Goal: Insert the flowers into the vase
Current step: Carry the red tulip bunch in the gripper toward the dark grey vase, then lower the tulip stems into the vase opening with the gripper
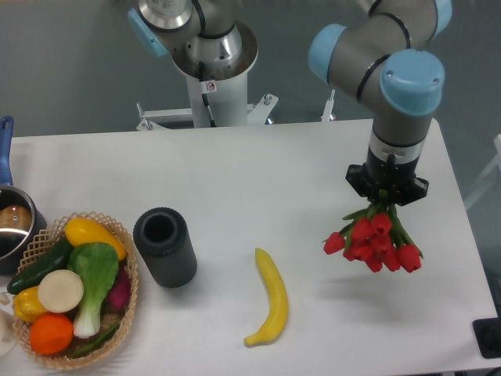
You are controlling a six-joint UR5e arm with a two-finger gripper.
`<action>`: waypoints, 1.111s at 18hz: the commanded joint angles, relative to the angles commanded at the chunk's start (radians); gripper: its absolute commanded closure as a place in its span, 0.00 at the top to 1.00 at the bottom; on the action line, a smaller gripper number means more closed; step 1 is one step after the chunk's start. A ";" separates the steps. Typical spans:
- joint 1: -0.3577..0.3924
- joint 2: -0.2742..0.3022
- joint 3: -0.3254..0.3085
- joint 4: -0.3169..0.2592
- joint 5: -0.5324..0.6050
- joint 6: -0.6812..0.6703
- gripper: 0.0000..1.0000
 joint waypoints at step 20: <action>-0.143 0.166 -0.124 0.379 -0.886 -0.252 0.00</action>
